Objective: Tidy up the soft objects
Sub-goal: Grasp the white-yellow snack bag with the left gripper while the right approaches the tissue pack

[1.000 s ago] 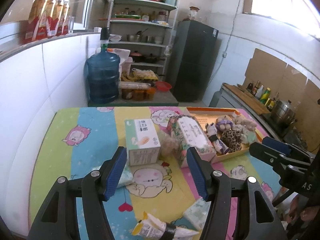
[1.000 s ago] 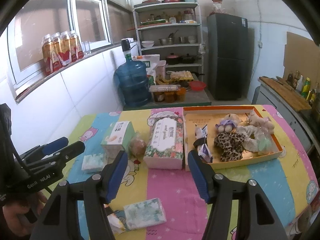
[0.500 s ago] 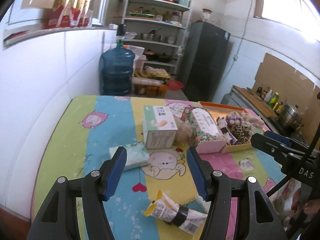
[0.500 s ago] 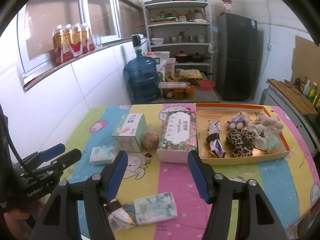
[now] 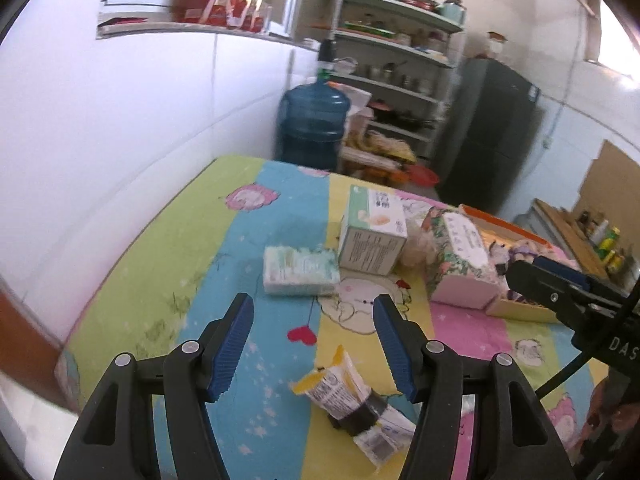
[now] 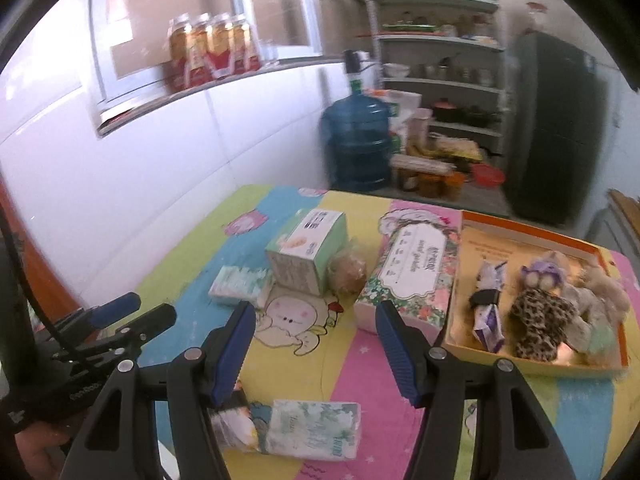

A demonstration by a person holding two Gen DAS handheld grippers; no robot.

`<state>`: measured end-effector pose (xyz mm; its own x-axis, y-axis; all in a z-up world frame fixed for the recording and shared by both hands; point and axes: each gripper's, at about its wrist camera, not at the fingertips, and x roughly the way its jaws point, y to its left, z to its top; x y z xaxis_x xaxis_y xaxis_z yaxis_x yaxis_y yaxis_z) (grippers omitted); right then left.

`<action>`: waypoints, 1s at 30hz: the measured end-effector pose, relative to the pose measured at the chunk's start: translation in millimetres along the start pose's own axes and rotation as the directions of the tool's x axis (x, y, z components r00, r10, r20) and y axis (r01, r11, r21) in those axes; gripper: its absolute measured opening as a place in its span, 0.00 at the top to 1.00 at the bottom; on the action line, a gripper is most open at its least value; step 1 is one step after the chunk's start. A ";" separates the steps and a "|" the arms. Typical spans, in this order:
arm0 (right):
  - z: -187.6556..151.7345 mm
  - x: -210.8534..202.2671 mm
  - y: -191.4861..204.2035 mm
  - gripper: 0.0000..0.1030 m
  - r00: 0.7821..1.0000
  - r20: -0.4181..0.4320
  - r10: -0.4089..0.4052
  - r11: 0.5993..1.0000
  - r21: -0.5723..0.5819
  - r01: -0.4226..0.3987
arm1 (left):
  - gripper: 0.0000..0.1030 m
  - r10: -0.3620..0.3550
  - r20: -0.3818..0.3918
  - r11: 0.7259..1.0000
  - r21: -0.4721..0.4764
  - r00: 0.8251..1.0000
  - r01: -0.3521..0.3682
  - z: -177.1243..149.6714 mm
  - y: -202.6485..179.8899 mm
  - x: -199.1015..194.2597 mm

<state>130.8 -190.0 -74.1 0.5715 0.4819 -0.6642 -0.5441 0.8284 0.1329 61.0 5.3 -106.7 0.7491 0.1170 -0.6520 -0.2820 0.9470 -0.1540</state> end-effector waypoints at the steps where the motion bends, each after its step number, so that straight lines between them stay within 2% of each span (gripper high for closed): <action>1: -1.8 2.5 -5.0 0.40 1.000 -0.008 0.022 1.000 -0.016 -0.022 | 0.38 0.016 0.000 1.000 -0.004 1.000 -0.016 -3.3 -2.7 0.6; 6: -10.4 10.1 -22.9 0.40 0.995 -0.044 0.091 0.994 -0.061 -0.093 | 0.38 0.092 -0.017 0.994 -0.066 0.996 -0.092 -25.7 -19.2 5.3; 16: -21.9 12.8 -39.6 0.40 0.983 -0.085 0.161 0.979 -0.113 -0.170 | 0.38 0.197 -0.072 0.964 -0.169 0.978 -0.206 -59.2 -35.7 22.1; 25: -28.6 12.9 -46.6 0.40 0.978 -0.109 0.176 0.973 -0.134 -0.190 | 0.38 0.215 -0.140 0.944 -0.225 0.967 -0.243 -78.2 -37.0 44.7; 30: -30.0 16.4 -50.6 0.40 0.977 -0.120 0.176 0.974 -0.124 -0.191 | 0.38 0.191 -0.145 0.944 -0.243 0.971 -0.222 -79.9 -36.0 50.3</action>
<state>149.2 -232.6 -113.7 0.3890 0.5825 -0.7138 -0.7148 0.6796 0.1651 60.9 -46.8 -193.2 0.5865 0.2507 -0.7702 -0.5781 0.7956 -0.1812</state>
